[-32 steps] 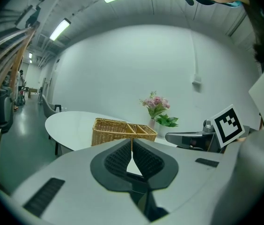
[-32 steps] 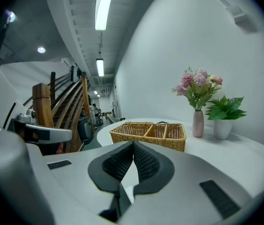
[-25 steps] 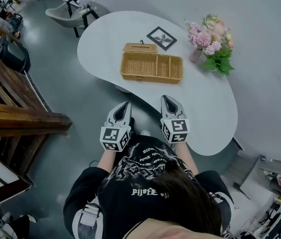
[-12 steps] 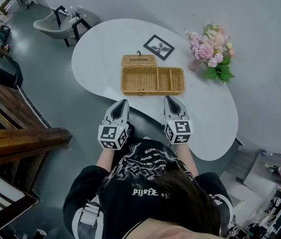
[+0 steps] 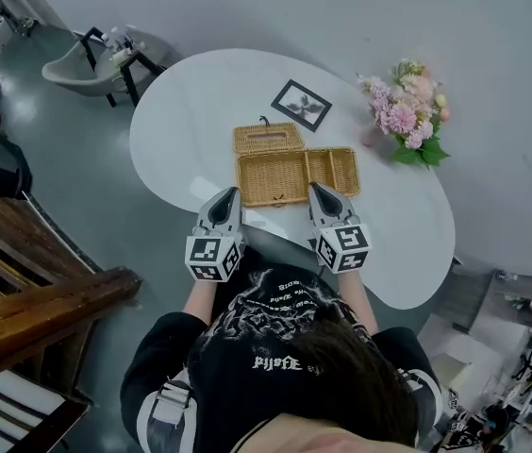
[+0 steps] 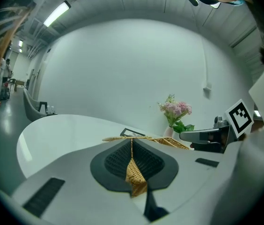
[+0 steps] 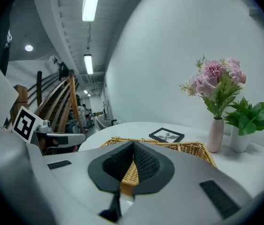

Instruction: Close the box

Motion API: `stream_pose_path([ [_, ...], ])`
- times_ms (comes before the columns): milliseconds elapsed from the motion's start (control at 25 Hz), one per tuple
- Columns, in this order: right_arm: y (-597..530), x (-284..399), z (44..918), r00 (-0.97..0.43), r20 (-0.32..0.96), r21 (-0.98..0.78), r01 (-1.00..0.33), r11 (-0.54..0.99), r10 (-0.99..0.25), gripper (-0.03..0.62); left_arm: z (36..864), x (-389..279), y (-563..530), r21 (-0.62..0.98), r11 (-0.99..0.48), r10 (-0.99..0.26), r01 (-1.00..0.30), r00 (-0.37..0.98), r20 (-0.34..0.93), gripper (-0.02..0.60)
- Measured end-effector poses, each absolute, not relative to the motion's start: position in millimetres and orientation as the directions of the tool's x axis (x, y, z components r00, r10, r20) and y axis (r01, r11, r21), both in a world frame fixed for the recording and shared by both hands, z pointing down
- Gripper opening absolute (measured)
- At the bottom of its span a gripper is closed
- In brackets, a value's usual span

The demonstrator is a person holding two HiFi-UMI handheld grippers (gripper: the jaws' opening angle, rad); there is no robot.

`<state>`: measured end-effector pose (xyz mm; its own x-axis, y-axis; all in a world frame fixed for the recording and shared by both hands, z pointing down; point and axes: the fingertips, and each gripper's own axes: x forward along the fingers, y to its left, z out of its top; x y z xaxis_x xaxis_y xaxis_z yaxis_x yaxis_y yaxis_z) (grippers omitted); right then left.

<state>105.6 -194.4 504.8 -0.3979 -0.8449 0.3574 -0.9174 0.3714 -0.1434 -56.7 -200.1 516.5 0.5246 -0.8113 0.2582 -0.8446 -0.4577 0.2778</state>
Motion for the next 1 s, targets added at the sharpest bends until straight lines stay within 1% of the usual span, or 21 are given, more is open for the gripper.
stream_pose_path([
  [200, -222.4, 91.2, 500.5, -0.355, 0.387, -0.11, -0.934, 0.34, -0.851, 0.025, 513.4, -71.4, -235.5, 0.28, -0.49, -0.794, -0.826, 0.555, 0.248, 0.028],
  [400, -252.9, 85.5, 499.8, -0.307, 0.436, -0.12, -0.952, 0.283, -0.846, 0.025, 511.4, -77.3, -261.9, 0.279, -0.526, -0.77, -0.803, 0.589, 0.246, 0.028],
  [640, -304.3, 72.9, 496.2, -0.291, 0.483, -0.169, -0.956, 0.238, -0.826, 0.026, 511.8, -94.2, -290.3, 0.277, -0.557, -0.747, -0.783, 0.618, 0.244, 0.028],
  [720, -318.9, 66.4, 495.6, -0.295, 0.498, -0.189, -0.955, 0.229, -0.816, 0.045, 512.6, -100.9, -297.1, 0.276, -0.568, -0.739, -0.776, 0.628, 0.245, 0.028],
  [880, -348.0, 51.8, 493.5, -0.325, 0.537, -0.185, -0.946, 0.267, -0.778, 0.075, 514.7, -113.5, -308.5, 0.288, -0.562, -0.74, -0.776, 0.627, 0.244, 0.028],
  [1000, -369.2, 41.6, 493.5, -0.38, 0.564, -0.232, -0.925, 0.301, -0.733, 0.122, 516.1, -120.4, -313.0, 0.301, -0.552, -0.743, -0.778, 0.623, 0.247, 0.028],
])
